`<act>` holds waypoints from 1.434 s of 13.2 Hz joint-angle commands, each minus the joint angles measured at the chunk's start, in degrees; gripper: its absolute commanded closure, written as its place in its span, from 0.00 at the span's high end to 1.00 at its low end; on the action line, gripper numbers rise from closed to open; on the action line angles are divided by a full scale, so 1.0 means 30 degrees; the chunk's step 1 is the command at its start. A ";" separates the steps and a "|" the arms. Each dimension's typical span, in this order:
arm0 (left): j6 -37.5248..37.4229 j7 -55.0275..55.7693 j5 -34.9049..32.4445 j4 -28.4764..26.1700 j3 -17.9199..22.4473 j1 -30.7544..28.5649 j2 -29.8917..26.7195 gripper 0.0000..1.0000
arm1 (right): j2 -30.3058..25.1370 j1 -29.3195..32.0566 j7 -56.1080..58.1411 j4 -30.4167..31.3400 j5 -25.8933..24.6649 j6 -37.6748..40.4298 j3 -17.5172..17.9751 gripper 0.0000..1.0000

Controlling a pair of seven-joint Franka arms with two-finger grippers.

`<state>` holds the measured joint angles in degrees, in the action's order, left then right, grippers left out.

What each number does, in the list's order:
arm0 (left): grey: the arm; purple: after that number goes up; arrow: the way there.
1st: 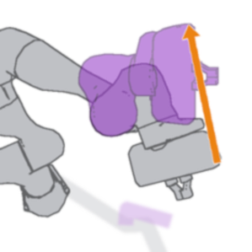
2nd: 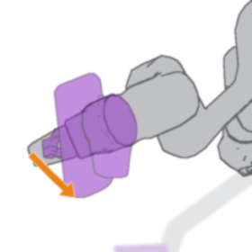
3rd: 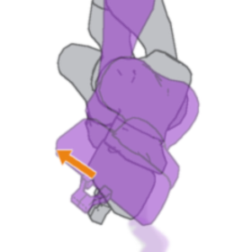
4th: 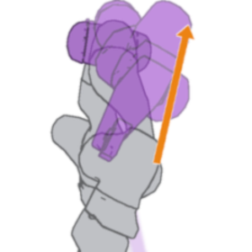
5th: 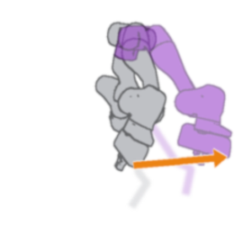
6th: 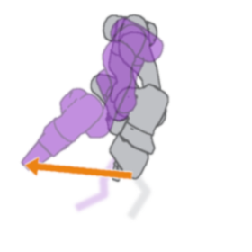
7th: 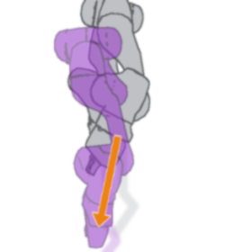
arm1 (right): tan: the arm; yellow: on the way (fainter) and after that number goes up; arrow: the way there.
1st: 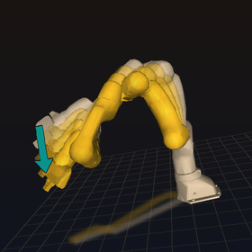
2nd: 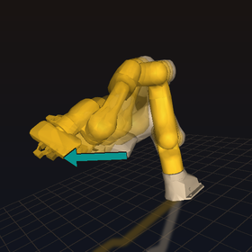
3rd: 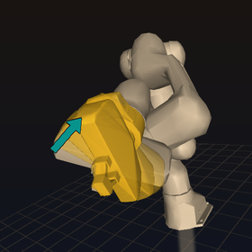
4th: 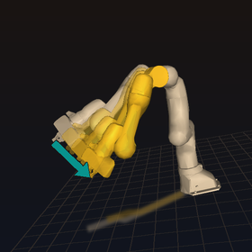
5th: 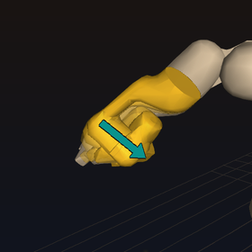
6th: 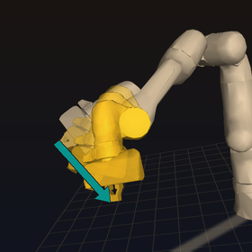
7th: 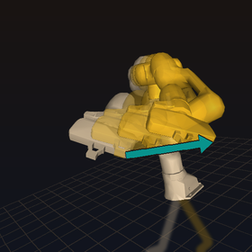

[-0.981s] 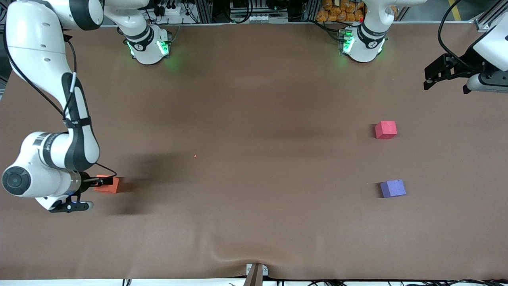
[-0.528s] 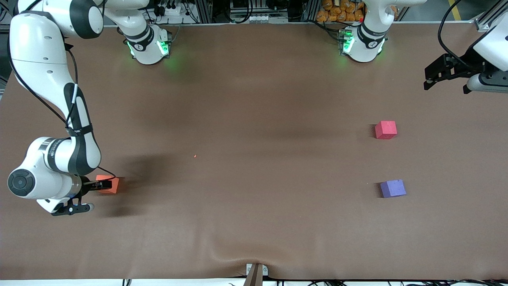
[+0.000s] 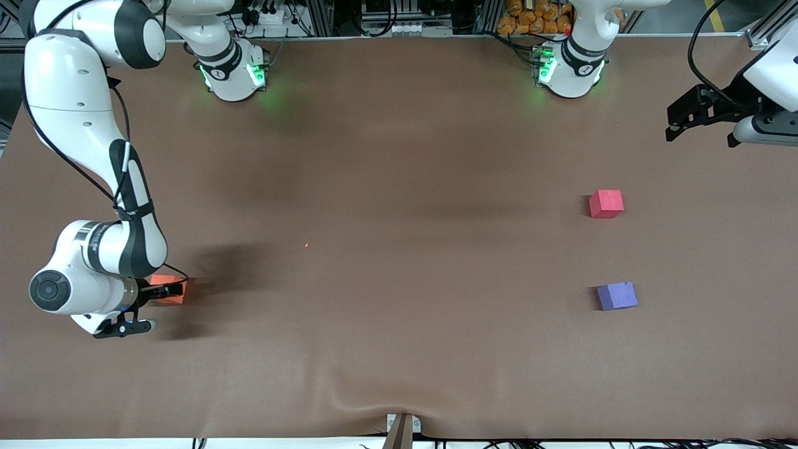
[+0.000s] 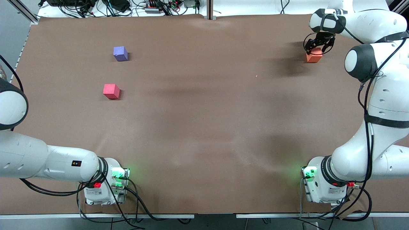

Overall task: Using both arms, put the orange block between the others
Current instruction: 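Carry the orange cube with the right gripper toward the table middle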

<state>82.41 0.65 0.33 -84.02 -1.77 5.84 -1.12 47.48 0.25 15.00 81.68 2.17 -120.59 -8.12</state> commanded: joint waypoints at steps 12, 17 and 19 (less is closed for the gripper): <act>-0.0078 -0.0450 0.0415 0.0115 0.0004 -0.0335 -0.0037 1.00 | 0.0227 -0.0227 0.0184 -0.0739 0.3196 0.0060 0.0215 0.52; -0.0078 -0.0158 0.0415 0.0115 -0.0142 -0.0247 -0.0066 1.00 | -0.0271 -0.3385 -0.4249 -0.0829 0.4108 0.0845 0.0303 0.50; -0.0049 -0.0157 0.0561 0.0115 -0.0142 -0.0305 -0.0037 1.00 | -0.0592 -0.5141 -0.7215 -0.0858 0.4199 0.1492 0.0390 0.50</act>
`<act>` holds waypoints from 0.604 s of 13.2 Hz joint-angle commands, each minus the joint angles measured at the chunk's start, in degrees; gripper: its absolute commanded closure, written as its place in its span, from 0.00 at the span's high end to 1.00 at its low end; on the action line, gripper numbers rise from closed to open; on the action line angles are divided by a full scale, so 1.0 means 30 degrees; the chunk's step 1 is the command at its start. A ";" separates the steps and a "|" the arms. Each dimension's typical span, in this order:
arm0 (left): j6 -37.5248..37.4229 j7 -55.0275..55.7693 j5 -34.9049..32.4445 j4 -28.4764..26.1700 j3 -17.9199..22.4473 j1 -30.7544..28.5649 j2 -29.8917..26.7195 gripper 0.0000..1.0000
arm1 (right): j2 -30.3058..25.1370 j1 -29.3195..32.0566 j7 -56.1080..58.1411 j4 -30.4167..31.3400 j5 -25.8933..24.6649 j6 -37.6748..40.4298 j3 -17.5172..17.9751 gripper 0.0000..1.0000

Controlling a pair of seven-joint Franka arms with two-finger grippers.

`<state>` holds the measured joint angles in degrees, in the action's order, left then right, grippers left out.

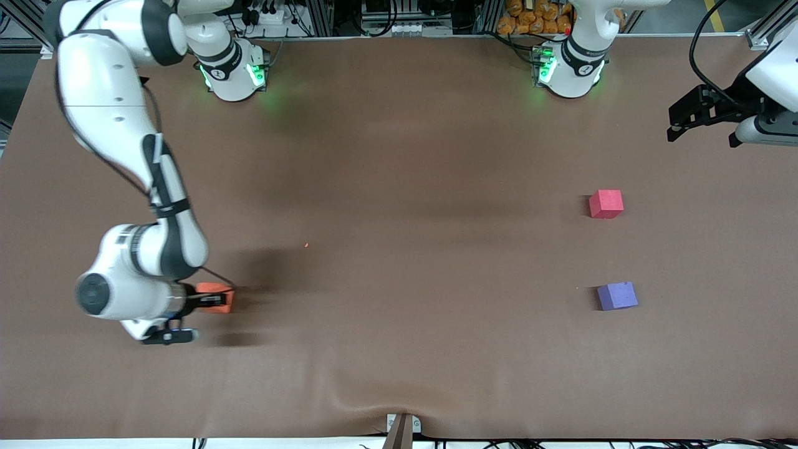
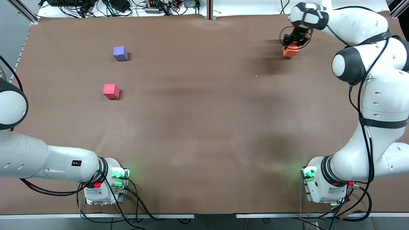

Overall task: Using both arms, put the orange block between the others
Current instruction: 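Carry the orange cube with the right gripper toward the table middle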

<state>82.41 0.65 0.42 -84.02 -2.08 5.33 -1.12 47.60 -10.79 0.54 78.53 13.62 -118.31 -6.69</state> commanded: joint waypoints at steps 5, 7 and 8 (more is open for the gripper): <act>-0.0225 -0.0157 0.0534 0.0115 -0.0068 -0.0078 -0.0301 1.00 | -0.0603 -0.6121 -0.8754 -0.0246 0.0295 0.0676 0.0296 0.52; -0.0196 -0.0274 0.0476 0.0115 -0.0010 -0.0137 -0.0300 1.00 | -0.0602 -0.7064 -0.8851 -0.0308 0.0353 0.0676 0.0325 0.52; -0.0196 -0.0332 0.0417 0.0115 0.0049 -0.0166 -0.0271 1.00 | -0.0602 -0.7386 -0.8851 -0.0337 0.0383 0.0676 0.0354 0.52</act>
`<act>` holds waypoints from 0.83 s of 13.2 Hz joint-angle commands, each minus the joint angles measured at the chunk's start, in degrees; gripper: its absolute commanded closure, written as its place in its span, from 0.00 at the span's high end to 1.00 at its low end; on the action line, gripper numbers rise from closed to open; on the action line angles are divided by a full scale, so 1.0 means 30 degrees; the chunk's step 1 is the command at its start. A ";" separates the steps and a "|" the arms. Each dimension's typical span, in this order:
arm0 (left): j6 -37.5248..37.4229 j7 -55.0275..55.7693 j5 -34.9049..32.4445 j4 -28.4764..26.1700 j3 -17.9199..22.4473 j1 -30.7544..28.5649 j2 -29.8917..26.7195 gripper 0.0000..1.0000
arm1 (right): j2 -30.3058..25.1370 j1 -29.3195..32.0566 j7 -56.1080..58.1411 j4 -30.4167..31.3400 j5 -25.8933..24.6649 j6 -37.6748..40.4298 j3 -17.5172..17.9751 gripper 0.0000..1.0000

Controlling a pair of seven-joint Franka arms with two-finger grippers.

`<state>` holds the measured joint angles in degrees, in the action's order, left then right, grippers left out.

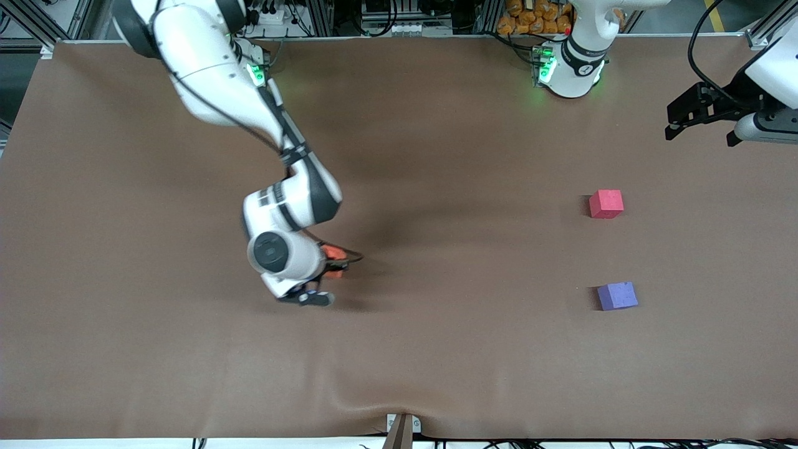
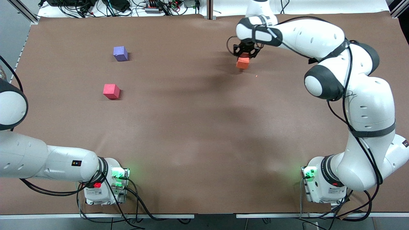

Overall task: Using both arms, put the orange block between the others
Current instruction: 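Carry the orange cube with the right gripper toward the table middle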

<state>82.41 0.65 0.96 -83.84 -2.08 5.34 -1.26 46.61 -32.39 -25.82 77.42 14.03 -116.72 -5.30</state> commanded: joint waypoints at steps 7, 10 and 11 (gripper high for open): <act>-0.0166 -0.0160 0.0119 0.0056 -0.0010 -0.0023 -0.0020 1.00 | -0.0155 -0.0539 -0.0065 -0.0405 0.0275 0.0148 0.0594 0.53; -0.0166 -0.0040 0.0118 0.0056 -0.0098 0.0066 -0.0049 1.00 | -0.0037 -0.0861 -0.0094 -0.0376 0.0275 -0.0611 0.0740 0.54; -0.0166 -0.0040 0.0119 0.0056 -0.0098 0.0094 -0.0049 1.00 | -0.0008 -0.0949 -0.0094 -0.0375 0.0275 -0.0788 0.0740 0.56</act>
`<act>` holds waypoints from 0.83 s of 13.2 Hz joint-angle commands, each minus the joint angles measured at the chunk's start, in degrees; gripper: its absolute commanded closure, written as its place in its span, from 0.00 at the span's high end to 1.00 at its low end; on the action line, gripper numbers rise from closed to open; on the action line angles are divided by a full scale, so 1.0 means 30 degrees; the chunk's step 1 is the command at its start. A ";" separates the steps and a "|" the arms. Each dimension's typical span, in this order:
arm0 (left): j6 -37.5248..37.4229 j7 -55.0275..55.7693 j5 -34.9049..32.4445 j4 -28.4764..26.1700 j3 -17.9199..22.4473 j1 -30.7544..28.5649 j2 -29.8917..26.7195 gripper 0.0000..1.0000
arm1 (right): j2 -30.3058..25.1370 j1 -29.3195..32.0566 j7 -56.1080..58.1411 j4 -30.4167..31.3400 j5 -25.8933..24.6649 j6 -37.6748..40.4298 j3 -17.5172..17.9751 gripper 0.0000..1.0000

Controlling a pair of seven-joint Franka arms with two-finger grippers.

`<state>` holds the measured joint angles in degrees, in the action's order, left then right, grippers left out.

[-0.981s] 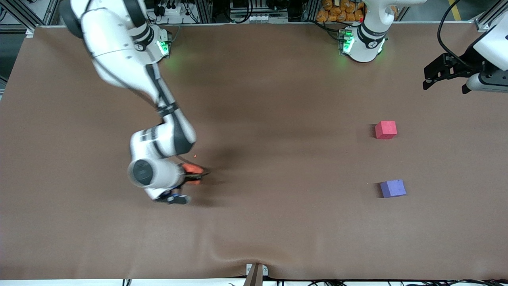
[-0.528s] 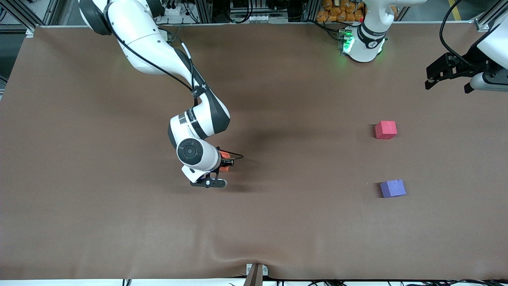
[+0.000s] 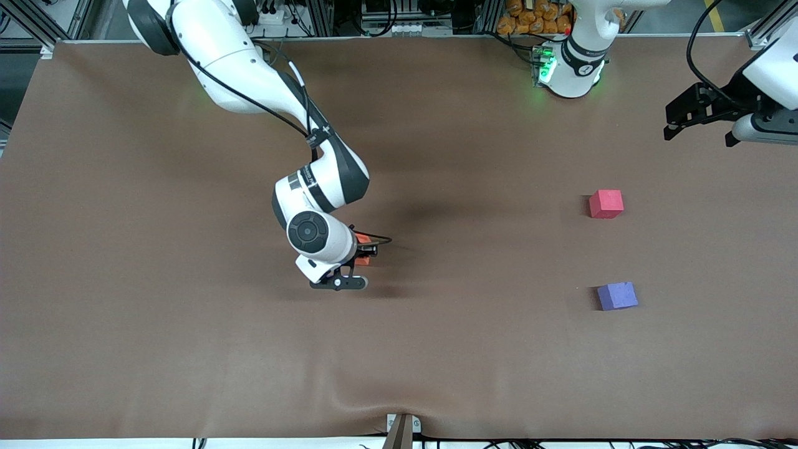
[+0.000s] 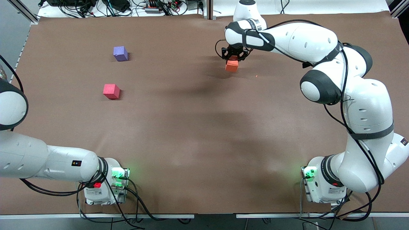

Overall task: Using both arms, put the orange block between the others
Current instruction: 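Carry the orange cube with the right gripper toward the table middle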

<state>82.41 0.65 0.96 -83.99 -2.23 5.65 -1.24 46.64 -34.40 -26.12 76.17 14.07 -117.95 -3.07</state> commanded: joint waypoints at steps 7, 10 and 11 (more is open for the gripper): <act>-0.0107 -0.0099 0.0178 0.0105 -0.0047 0.0019 0.0412 1.00 | 0.0272 -0.0572 0.0004 0.0217 0.0290 -0.1580 -0.0003 0.67; -0.0107 -0.0364 0.0264 0.0047 -0.0047 -0.0068 0.0471 1.00 | 0.0272 -0.0632 -0.0025 0.0246 0.0232 -0.1844 -0.0003 0.85; -0.0107 -0.0276 0.0294 0.0075 -0.0018 -0.0010 0.0529 1.00 | 0.0272 -0.0574 -0.0054 0.0246 0.0203 -0.1932 -0.0003 1.00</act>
<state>82.41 0.65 0.96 -84.13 -2.24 5.85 0.28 47.73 -35.93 -26.12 76.47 14.07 -122.77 -2.88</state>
